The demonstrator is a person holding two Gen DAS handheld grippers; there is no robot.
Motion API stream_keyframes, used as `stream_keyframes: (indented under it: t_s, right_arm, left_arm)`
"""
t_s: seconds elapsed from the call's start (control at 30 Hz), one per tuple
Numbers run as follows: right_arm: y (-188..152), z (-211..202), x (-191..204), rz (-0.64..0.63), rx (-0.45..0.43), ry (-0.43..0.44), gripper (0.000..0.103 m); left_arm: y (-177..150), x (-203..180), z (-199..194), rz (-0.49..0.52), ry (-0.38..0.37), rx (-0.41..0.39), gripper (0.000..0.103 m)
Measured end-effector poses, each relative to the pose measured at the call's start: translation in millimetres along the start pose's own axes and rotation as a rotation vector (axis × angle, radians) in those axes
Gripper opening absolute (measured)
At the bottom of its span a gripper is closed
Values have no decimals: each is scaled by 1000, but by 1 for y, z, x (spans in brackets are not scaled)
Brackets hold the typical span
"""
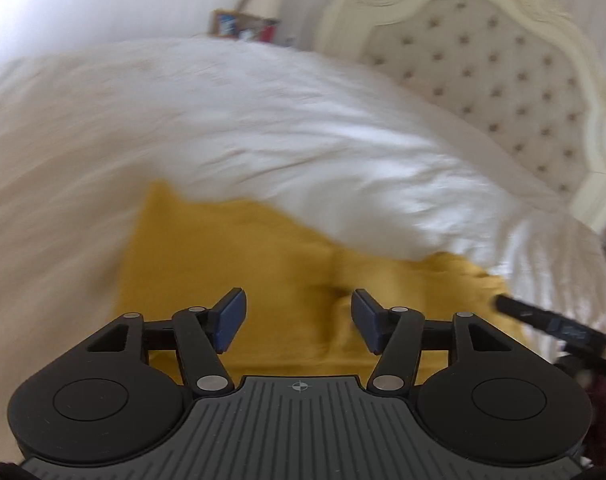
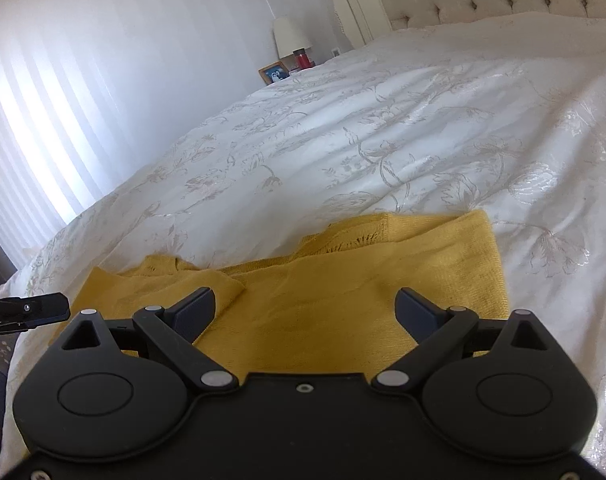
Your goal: Fold small clothes
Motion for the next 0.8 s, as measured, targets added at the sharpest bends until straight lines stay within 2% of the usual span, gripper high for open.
stream_keyframes:
  t_s: [0.13,0.17,0.2,0.27,0.4,0.63,0.8]
  right_arm:
    - [-5,-1,29,-151,-19,-37,97]
    - [-7,-1,38,-188,-19,-40,94]
    - [-8,1,46,-206,-14,-41,91]
    - [-10,8,61,-222,11,-25,75]
    - [-17,28,92,-323,78,-36,60]
    - [-25,54,143,-492,146,-15,59]
    - [-35,78,157,-572,235,-83,57]
  left_arm:
    - [-21,29,0,-45,42,69,56]
    - [-28,33,-1,-41,50,76,56]
    - [-33,34,-1,-31,49,76,56]
    - [-42,33,-2,14,48,69,56]
    - [-53,27,2,96,72,46,57]
    - [-73,26,0,101,77,-60,61]
    - [-84,15,-3,160,130,-112,61]
Point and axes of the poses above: each gripper's, at about its wrist camera, not at the fingertips, and z roughly the way its jaws point, x to its left, y to its top, the point moved 1 cm from there along z, roughly the way its jaws point, and after that the axes turned 9 degrees about y, right-handed, at the moved point
